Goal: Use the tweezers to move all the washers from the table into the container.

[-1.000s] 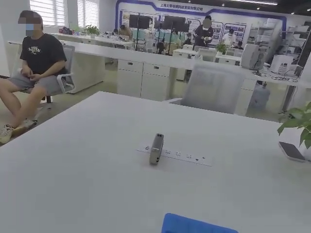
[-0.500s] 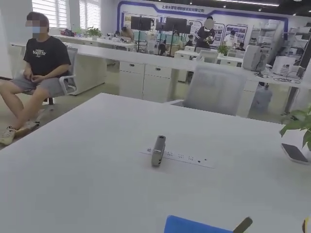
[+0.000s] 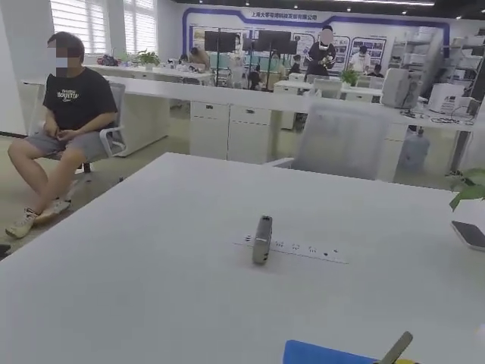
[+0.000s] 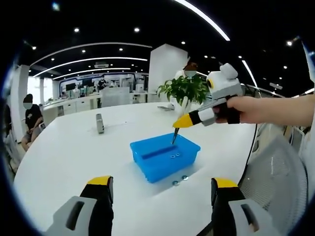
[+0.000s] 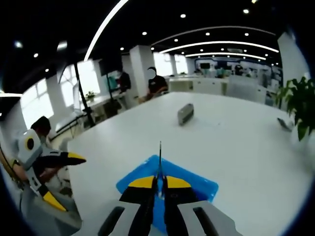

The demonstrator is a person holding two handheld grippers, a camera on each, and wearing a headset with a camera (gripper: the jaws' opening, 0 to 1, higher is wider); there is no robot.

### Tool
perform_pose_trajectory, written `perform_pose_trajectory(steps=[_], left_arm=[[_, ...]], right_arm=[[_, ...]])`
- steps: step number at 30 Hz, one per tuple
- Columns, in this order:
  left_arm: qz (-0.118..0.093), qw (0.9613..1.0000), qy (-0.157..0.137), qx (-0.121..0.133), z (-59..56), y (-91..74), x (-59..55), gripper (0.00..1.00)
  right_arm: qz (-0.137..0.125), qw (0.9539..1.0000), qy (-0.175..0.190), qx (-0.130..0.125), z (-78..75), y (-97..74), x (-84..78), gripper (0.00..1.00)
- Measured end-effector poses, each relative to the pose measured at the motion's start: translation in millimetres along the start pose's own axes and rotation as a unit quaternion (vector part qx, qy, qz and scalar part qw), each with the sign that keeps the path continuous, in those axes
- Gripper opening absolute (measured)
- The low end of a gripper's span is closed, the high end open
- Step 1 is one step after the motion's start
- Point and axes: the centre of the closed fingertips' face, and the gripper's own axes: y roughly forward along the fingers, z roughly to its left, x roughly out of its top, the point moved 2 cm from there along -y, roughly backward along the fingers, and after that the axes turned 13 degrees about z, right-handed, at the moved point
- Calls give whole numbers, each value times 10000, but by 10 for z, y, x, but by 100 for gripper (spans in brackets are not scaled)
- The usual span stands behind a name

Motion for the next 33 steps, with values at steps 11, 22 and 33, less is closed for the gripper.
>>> perform_pose_trajectory(steps=[11, 22, 33], left_arm=[[92, 9990, 256, -353, -149, 27, -13, 87], [-94, 9989, -251, -377, -61, 8, 30, 85], [-59, 9999, -132, -90, 7, -12, 11, 83]], right_arm=[[-99, 9978, 480, -439, 30, 157, -59, 3], [148, 9985, 449, -294, -97, 325, -172, 3], [275, 9994, 227, 48, -104, 393, -250, 3]])
